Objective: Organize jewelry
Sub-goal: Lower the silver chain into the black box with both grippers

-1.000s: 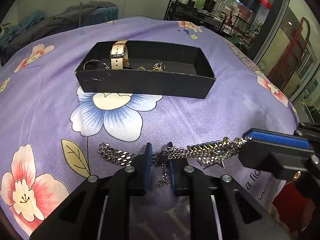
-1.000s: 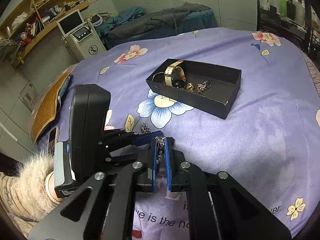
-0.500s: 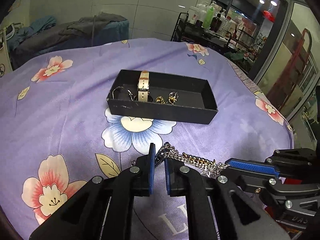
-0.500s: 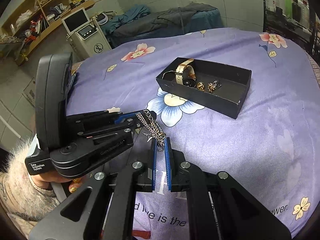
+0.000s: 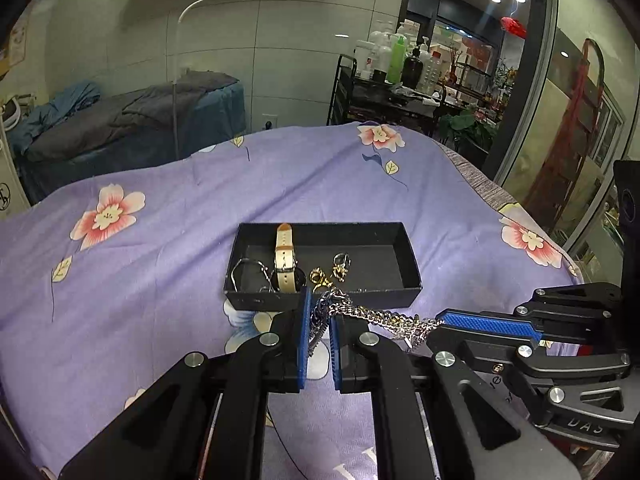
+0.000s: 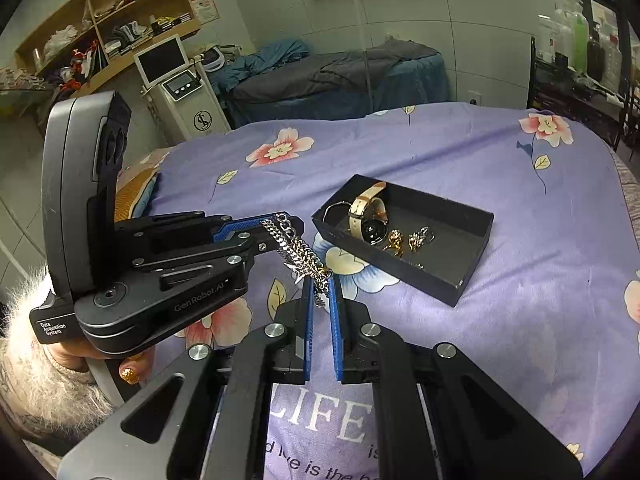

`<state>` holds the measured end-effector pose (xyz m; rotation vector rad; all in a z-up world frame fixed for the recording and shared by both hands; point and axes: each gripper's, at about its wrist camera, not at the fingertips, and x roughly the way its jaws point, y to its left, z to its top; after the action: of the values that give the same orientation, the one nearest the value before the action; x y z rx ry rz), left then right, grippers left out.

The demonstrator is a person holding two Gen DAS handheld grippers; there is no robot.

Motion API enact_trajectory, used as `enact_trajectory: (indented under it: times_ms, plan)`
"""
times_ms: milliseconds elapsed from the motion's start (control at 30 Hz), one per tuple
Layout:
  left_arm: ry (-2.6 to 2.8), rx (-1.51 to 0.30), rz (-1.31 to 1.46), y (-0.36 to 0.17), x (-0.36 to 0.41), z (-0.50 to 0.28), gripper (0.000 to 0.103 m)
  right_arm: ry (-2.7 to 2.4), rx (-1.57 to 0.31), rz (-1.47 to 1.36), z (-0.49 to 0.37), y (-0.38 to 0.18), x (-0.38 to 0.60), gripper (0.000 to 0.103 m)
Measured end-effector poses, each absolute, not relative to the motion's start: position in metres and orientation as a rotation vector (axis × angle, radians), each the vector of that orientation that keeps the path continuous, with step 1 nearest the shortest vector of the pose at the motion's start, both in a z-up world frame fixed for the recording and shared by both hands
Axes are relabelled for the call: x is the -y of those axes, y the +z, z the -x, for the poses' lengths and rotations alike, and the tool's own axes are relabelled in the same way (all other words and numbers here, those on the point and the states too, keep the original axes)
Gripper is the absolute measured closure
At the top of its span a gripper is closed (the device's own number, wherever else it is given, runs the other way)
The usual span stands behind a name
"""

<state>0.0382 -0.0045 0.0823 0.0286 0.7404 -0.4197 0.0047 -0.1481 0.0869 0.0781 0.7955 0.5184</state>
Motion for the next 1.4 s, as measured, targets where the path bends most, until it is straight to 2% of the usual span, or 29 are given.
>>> enact_trajectory:
  times_ms: [300, 600, 1400]
  plan:
    - [-0.463, -0.677, -0.067, 0.114, 0.03, -0.062, 0.095, 0.479, -0.729, -0.125, -0.027, 0.112, 0.166, 0.095]
    - [-0.499, -0.728, -0.01, 0.109, 0.051, -0.094, 0.095, 0.41, -0.71, -0.179, -0.043, 0.115, 0.193, 0.095]
    - [-0.513, -0.924, -0.058, 0.038, 0.079, -0.142, 0.095, 0.318, -0.863, -0.241, -0.089, 0.046, 0.211, 0.095]
